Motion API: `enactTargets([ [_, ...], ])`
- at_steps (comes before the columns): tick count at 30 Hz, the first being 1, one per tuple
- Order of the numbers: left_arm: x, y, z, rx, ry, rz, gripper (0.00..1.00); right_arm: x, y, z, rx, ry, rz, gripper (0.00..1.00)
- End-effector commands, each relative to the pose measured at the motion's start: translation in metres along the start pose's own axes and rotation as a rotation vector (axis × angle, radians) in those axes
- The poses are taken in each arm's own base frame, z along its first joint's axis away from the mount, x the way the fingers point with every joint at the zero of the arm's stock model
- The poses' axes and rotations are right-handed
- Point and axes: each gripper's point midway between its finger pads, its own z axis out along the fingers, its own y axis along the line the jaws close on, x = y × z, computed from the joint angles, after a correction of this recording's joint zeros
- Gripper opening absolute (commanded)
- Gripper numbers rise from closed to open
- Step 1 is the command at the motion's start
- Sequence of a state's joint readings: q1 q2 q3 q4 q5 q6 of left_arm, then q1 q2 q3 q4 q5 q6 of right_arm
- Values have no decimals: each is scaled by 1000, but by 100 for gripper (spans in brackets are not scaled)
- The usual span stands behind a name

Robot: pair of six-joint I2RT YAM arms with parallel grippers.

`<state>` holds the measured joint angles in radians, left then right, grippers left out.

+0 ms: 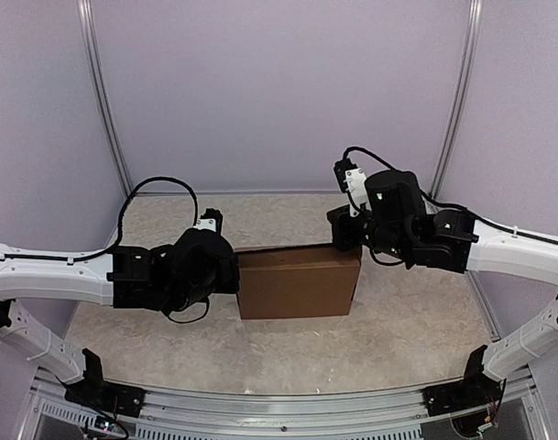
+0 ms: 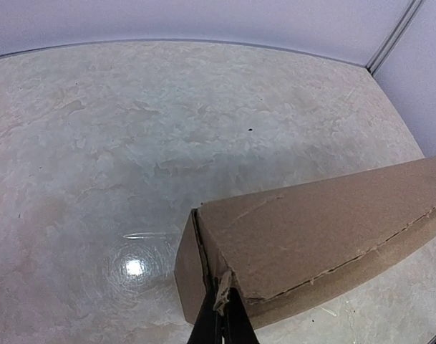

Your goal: Fold the paper box

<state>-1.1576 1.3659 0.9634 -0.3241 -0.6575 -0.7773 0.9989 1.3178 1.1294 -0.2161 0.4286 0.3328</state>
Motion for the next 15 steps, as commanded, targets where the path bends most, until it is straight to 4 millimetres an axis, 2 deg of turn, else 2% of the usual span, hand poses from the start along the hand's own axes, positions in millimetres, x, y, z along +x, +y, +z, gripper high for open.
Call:
enactTargets([
  [1,65,22,9,-41,227,120,0,22,3,14,0,-2,7,0],
  [3,66,21,10,-37,235,126,0,40,2,19,2,18,33,0],
  [7,68,18,9,-22,251,138,7,81,-2,29,8,79,77,0],
  [9,68,14,7,6,256,144,17,97,-4,31,13,109,91,0],
  [11,68,6,3,62,261,153,31,108,-6,31,20,125,99,0],
  [15,68,-15,-10,229,291,195,57,115,-11,32,43,135,100,0],
])
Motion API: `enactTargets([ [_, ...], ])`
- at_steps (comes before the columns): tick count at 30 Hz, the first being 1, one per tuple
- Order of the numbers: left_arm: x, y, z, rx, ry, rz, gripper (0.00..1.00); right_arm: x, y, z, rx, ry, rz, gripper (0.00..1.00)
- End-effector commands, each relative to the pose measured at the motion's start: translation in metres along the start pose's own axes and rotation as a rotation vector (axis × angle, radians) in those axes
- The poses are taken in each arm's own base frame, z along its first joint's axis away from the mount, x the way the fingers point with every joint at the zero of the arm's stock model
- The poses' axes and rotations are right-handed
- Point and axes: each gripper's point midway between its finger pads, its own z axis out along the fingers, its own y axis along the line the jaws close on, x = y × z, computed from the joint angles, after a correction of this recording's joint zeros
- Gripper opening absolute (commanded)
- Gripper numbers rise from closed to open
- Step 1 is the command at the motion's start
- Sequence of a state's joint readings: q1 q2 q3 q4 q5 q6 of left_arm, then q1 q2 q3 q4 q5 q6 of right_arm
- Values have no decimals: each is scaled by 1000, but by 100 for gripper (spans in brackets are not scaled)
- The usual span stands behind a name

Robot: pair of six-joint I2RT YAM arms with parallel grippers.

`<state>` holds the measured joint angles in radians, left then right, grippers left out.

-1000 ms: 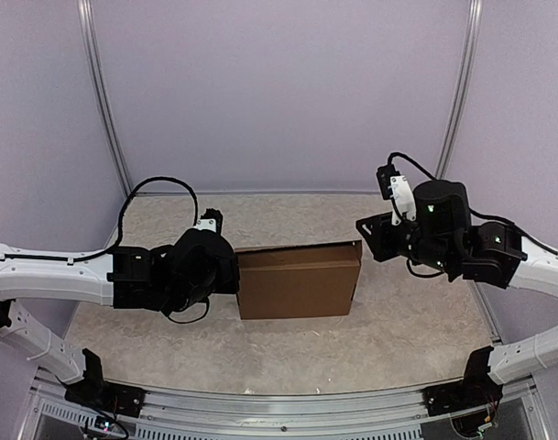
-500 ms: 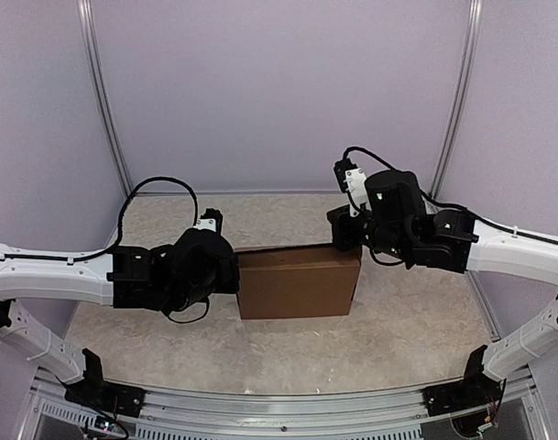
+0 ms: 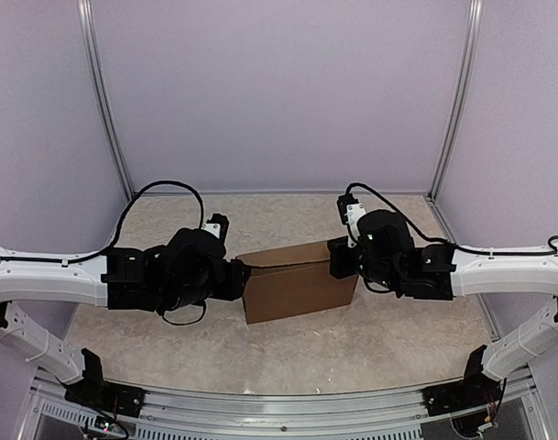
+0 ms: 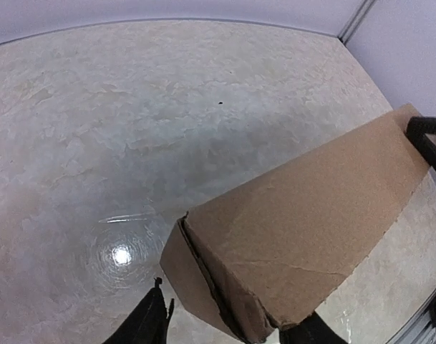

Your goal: Fold the paper box

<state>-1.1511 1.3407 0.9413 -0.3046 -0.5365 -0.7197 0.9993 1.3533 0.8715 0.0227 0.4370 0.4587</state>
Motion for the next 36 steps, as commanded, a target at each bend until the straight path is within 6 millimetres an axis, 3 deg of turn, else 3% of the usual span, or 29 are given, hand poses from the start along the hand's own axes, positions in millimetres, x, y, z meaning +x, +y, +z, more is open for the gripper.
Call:
enactTargets([
  [1,54,-10,-6,167,226,153,61,38,-7,7,28,90,-6,0],
  [9,14,-34,-55,455,185,155,73,35,-6,9,32,85,-11,0],
  [15,-19,-30,-76,524,103,126,72,36,-3,13,28,90,-16,0],
  [17,-32,-30,-78,537,62,113,65,35,-1,14,24,91,-19,0],
  [24,-62,-39,-69,588,-3,110,3,36,1,16,18,98,-22,0],
  [30,-70,-41,-57,628,-38,110,0,37,2,16,12,103,-17,0],
  [36,-29,-40,-32,686,29,86,0,37,1,17,19,100,-19,0],
])
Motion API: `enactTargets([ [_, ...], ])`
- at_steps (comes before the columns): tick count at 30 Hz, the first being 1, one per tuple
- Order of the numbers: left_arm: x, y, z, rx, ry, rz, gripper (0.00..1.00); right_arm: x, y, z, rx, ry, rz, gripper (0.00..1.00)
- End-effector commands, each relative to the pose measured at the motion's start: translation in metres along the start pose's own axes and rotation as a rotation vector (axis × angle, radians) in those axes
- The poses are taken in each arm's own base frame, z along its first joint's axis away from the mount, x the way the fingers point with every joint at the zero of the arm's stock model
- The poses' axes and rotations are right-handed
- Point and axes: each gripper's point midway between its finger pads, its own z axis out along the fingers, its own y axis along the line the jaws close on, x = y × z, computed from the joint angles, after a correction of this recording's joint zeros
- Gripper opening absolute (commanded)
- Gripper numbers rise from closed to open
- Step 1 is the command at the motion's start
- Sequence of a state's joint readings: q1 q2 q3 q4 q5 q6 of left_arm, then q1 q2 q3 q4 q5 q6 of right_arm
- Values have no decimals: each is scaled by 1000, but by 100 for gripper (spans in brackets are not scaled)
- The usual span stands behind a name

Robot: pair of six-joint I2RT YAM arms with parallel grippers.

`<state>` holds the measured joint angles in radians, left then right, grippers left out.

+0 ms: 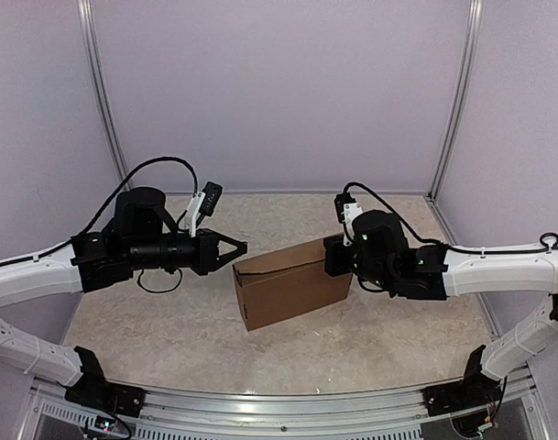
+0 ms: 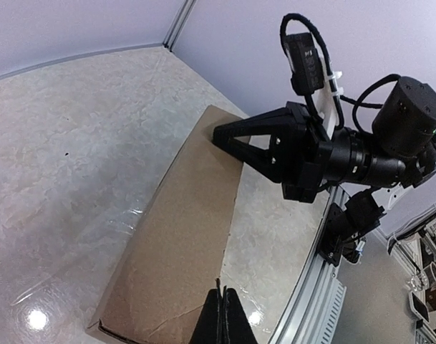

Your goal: Fold the paper box

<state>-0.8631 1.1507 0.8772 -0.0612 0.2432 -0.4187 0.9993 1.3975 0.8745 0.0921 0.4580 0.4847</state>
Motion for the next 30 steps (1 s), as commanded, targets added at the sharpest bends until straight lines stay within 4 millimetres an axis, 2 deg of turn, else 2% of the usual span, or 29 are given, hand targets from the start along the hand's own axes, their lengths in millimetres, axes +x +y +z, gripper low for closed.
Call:
enactTargets([
  [1,46,12,16,58,58,-41,0,40,-3,6,12,133,-57,0],
  [5,95,32,21,53,110,-114,0,41,-1,7,7,137,-58,0],
  [8,117,41,21,40,147,-148,0,38,1,7,2,138,-63,0],
  [11,121,44,17,22,148,-139,0,31,5,6,-5,134,-64,0],
  [13,116,45,13,9,137,-127,0,22,7,5,-10,123,-69,0],
  [17,110,47,9,2,122,-113,0,-14,12,-6,-23,70,-88,0],
  [23,113,51,10,-10,130,-108,0,-64,-5,-31,1,-1,-111,0],
  [26,115,52,13,-6,140,-110,0,-75,-17,-36,26,-18,-108,0],
  [30,114,52,14,1,143,-109,0,-76,-35,-35,63,-17,-93,0],
])
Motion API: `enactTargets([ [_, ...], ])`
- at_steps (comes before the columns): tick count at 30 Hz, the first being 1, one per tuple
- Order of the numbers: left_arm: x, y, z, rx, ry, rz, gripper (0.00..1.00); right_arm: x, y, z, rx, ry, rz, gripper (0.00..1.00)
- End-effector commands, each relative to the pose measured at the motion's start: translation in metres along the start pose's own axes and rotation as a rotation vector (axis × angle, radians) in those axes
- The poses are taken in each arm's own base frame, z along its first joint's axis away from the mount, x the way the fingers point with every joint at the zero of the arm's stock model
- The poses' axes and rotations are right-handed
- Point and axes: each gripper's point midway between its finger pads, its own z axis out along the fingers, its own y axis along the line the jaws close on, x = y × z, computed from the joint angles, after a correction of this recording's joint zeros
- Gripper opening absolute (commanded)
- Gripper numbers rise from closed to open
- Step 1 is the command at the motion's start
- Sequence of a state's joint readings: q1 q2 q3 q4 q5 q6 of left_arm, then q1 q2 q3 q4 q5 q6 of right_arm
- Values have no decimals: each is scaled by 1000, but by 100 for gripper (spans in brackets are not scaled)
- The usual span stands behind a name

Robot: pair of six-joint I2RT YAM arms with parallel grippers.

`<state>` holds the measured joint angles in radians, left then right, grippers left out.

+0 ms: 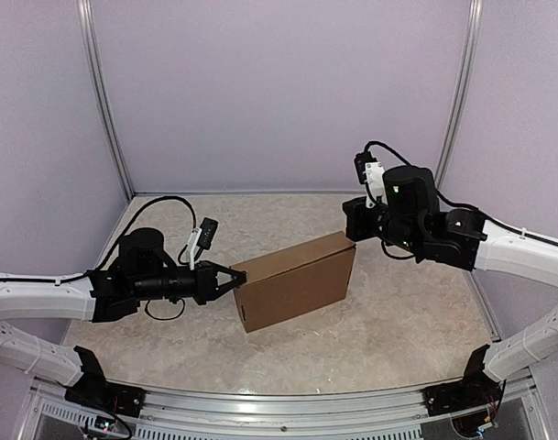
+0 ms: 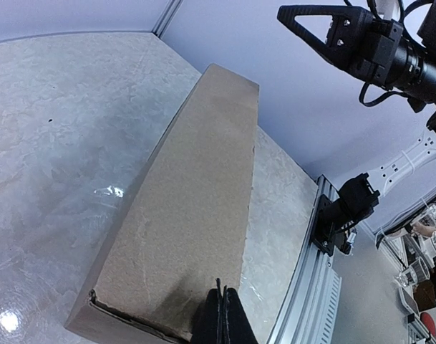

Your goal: Fold the paper box

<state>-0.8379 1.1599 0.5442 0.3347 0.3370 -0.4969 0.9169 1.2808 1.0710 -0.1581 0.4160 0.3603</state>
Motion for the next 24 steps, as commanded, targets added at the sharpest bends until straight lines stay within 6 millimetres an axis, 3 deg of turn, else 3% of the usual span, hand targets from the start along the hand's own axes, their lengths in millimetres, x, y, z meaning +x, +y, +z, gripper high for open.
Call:
enactTargets([
  [1,46,30,1,-90,157,-43,0,8,-21,0,47,40,-21,0],
  [4,45,30,2,-85,158,-43,0,24,-29,8,52,70,5,0],
  [9,46,31,2,-84,160,-50,0,77,-38,24,58,166,51,0],
  [14,45,32,2,-84,158,-53,0,114,-41,23,47,238,84,0],
  [18,45,34,4,-87,163,-61,0,112,-45,18,62,235,75,0],
  [24,39,33,5,-89,149,-59,0,74,-44,7,56,159,54,0],
])
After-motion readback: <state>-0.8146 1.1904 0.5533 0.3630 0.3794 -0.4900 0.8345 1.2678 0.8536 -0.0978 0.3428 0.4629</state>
